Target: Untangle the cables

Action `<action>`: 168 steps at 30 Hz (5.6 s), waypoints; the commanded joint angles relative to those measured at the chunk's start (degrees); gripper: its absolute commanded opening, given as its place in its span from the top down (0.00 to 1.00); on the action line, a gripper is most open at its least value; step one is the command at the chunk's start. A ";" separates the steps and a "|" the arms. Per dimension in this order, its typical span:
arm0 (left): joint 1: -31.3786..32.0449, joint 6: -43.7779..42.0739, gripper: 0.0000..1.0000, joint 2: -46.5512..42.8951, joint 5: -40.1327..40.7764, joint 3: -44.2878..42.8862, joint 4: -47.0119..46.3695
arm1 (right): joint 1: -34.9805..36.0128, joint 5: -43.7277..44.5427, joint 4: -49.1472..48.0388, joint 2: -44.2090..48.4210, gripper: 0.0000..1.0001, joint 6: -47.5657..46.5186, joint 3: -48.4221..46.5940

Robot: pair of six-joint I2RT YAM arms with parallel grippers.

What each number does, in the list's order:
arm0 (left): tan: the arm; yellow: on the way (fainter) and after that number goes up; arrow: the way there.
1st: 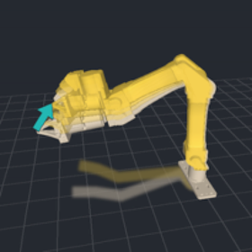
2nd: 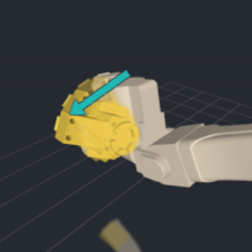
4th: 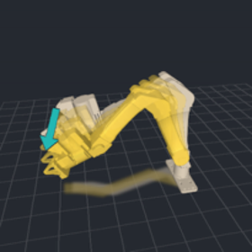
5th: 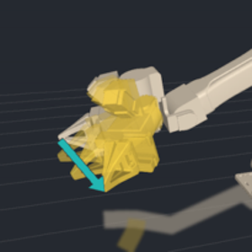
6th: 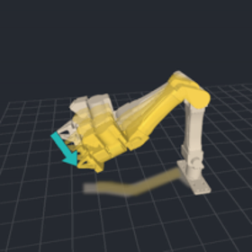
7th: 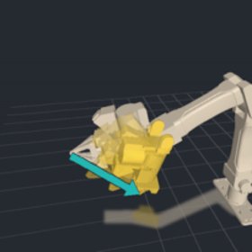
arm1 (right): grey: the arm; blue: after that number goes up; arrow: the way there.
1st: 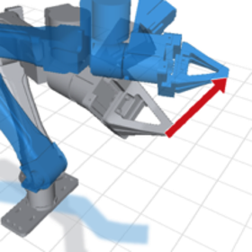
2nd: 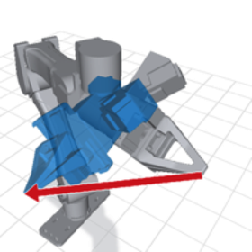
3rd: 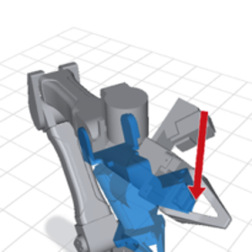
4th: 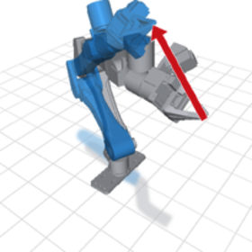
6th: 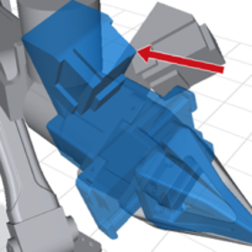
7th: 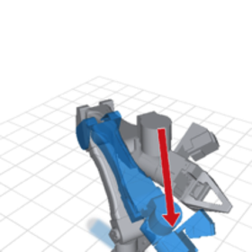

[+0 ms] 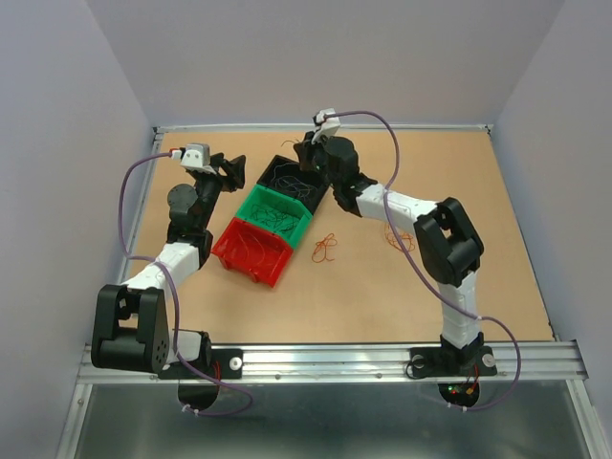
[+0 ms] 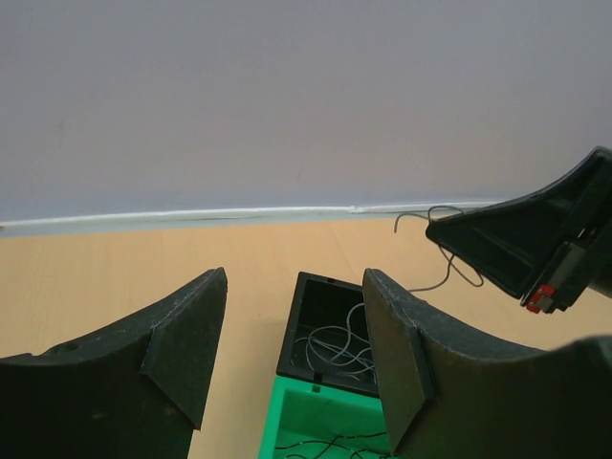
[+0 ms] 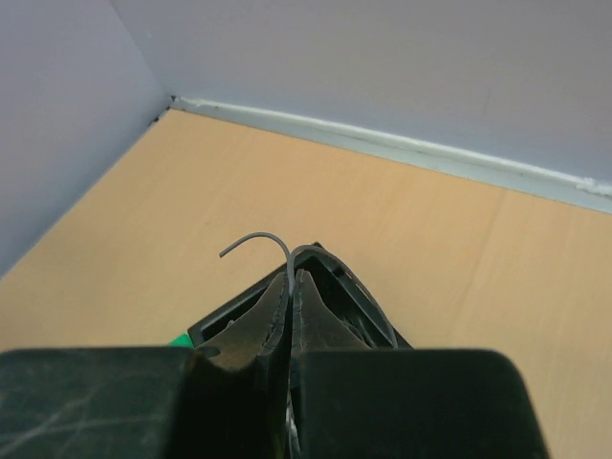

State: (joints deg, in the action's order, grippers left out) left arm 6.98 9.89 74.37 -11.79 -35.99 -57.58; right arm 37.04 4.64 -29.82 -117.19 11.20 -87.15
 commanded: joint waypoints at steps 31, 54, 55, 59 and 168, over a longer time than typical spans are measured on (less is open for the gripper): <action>-0.13 -8.04 0.10 -4.93 -10.18 -1.02 2.30 | -2.32 -8.25 24.29 7.11 0.28 -2.68 -4.62; 15.69 -25.27 0.01 -4.58 -1.92 -5.58 16.19 | -2.93 32.44 35.27 40.65 0.00 23.95 51.82; 15.78 -25.45 0.01 -4.58 -2.09 -5.58 16.45 | -2.94 33.32 35.27 38.20 0.00 24.30 50.69; 15.96 -25.80 0.01 -4.50 -2.88 -5.41 16.54 | -4.51 35.17 35.71 30.56 0.00 24.13 46.38; 1.19 -5.76 0.10 -8.98 1.42 -0.75 3.09 | 21.15 -6.59 2.14 8.45 0.27 -2.67 19.54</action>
State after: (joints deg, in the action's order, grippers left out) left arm 8.51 3.75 66.54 -9.96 -37.08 -50.52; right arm 57.45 -6.35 -27.22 -111.20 9.87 -67.79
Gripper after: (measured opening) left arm 0.901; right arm 0.685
